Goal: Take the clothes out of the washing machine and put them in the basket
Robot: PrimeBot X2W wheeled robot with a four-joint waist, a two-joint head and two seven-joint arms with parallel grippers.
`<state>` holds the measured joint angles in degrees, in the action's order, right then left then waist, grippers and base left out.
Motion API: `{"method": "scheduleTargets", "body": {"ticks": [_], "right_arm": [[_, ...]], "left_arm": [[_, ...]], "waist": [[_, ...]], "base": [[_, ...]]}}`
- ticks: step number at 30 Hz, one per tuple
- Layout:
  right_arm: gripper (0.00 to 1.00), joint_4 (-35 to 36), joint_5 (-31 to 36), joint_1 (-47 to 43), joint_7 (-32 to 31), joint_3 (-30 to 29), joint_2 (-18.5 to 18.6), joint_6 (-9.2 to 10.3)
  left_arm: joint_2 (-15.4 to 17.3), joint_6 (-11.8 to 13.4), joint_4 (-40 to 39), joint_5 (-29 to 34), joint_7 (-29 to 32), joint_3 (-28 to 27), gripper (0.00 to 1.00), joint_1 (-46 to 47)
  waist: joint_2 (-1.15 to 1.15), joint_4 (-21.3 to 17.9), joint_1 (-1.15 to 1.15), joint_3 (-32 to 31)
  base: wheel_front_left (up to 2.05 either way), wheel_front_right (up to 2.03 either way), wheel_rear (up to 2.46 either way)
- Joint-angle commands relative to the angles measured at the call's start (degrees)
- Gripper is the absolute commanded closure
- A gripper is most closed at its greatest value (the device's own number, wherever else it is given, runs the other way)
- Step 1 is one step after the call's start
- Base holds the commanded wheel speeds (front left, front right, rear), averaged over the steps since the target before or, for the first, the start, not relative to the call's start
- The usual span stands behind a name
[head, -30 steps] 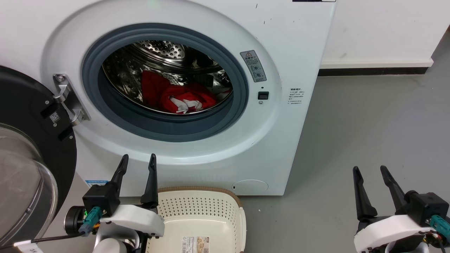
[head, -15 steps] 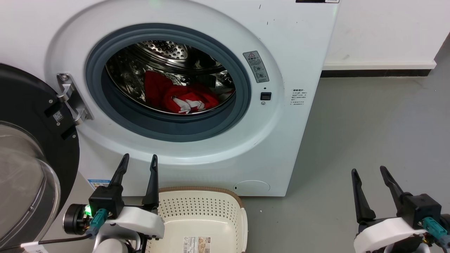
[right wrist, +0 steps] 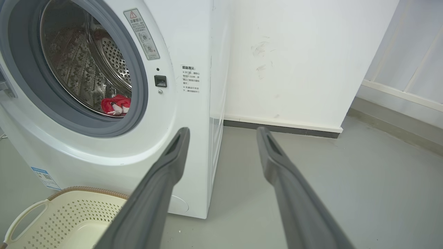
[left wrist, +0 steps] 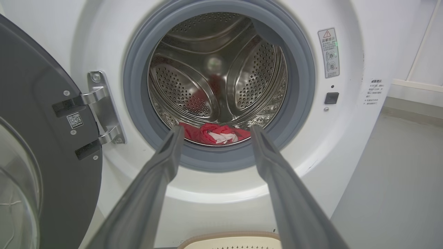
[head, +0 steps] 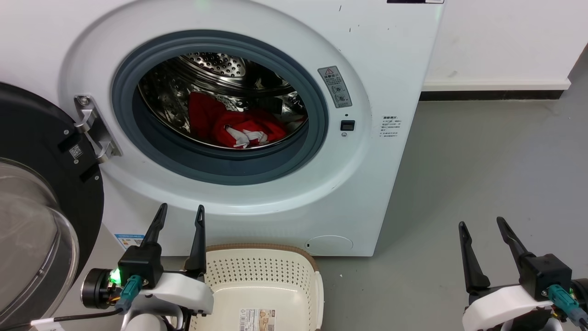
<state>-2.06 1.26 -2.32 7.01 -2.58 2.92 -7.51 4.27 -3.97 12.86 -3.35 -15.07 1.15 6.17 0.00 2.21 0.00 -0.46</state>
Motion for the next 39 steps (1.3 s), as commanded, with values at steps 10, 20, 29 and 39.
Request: {"method": "scheduleTargets", "body": {"ticks": [10, 20, 29, 39], "right_arm": [[0.00, -0.3, -0.6, -0.4, -0.2, -0.2, -0.1, 0.04], [0.00, 0.6, -0.7, -0.1, -0.4, -0.1, -0.1, 0.04], [0.00, 3.8, 0.0, 3.6, -1.3, 1.4, -0.1, 0.04], [0.00, 7.4, -1.8, 9.2, -0.8, 3.5, -0.1, 0.04]], "left_arm": [[-0.4, -0.4, 0.9, 0.3, -0.2, -0.7, 0.00, 0.4], [-0.7, -0.2, 1.3, 0.3, -0.2, -1.0, 0.00, 1.5], [-0.8, 0.0, 3.4, 0.1, -0.1, -1.8, 0.00, 9.4], [3.2, -1.3, 14.0, -0.6, -0.1, -4.0, 0.00, 27.0]], "waist": [[0.00, 0.4, 0.00, 0.0], [0.00, 0.7, 0.00, 1.0], [0.00, -0.5, 0.00, 8.5], [0.00, -4.2, 0.00, 22.1]], "base": [[0.00, 0.00, 0.00], [0.00, 0.00, 0.00], [0.00, 0.00, 0.00], [0.00, 0.00, 0.00]]}}
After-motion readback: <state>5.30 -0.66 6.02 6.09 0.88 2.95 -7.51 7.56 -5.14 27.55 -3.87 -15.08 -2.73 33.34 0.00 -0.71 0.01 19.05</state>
